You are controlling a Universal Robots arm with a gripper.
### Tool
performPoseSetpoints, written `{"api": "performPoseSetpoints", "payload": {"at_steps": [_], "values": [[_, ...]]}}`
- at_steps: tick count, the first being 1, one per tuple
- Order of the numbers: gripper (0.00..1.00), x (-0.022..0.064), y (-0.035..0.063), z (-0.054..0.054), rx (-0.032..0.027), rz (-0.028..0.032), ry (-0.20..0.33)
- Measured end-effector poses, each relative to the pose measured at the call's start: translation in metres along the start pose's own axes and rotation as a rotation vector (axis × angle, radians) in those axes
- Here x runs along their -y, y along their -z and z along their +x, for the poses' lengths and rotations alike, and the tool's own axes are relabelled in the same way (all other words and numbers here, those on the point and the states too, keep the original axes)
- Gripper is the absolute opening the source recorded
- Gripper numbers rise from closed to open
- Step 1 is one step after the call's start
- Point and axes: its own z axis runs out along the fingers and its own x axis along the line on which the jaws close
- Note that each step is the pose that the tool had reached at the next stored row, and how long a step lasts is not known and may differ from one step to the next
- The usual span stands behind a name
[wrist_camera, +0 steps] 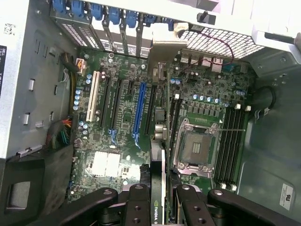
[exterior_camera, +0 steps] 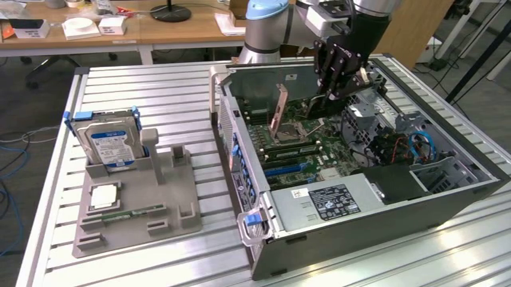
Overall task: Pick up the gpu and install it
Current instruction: 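Insert the gpu into the slot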
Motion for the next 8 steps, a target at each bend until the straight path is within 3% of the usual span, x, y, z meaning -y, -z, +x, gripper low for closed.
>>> {"api": "performPoseSetpoints", "payload": {"at_steps": [4, 8], "values": [[0.26, 0.0002, -0.0016, -0.0002, 0.0001, 0.001, -0.003], [0.26, 0.0002, -0.0031, -0.0002, 0.0014, 0.0052, -0.057]]}}
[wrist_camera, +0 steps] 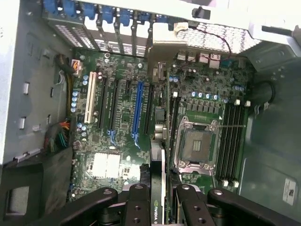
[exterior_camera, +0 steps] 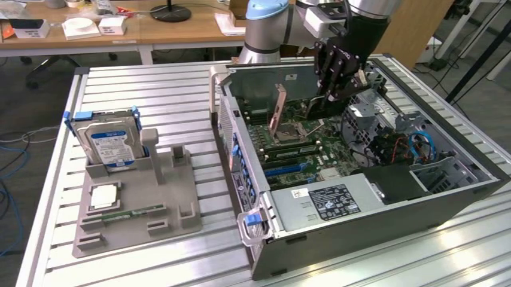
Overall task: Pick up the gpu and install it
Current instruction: 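Insert the gpu into the slot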
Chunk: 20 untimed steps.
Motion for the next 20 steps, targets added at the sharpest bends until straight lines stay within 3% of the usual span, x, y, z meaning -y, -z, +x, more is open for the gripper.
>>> {"api": "performPoseSetpoints", "payload": {"at_steps": [10, 20], "values": [[0.26, 0.0, -0.0033, -0.0013, 0.0028, 0.0088, -0.106], [0.26, -0.0002, -0.0039, -0.0024, 0.0036, 0.0106, -0.13]]}}
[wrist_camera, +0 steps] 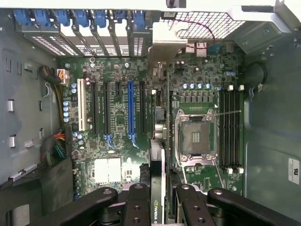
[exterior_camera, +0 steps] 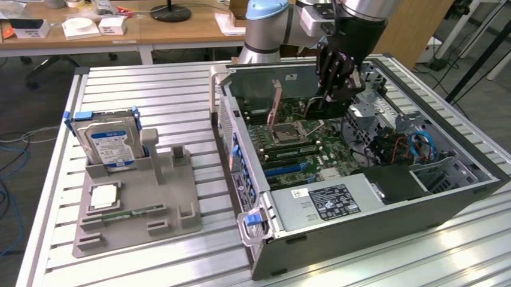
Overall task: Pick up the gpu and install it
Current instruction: 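Insert the gpu into the slot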
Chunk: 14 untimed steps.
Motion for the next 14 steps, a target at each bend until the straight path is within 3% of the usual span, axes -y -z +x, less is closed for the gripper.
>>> {"api": "performPoseSetpoints", "payload": {"at_steps": [14], "values": [[0.26, -0.0003, -0.0008, -0.0007, 0.0003, 0.0009, -0.013]]}}
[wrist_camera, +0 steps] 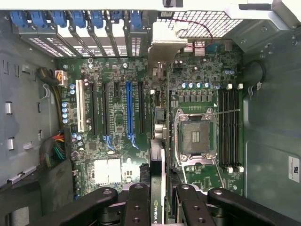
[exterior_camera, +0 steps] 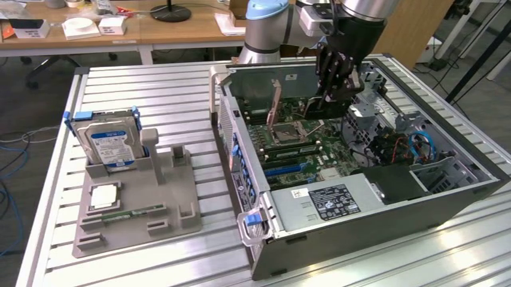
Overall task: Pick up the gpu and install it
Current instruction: 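Insert the gpu into the slot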
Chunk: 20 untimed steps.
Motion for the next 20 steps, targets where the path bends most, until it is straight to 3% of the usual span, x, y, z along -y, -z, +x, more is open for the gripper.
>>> {"api": "performPoseSetpoints", "payload": {"at_steps": [20], "values": [[0.26, 0.0004, -0.0149, 0.001, -0.0005, 0.0001, 0.0]]}}
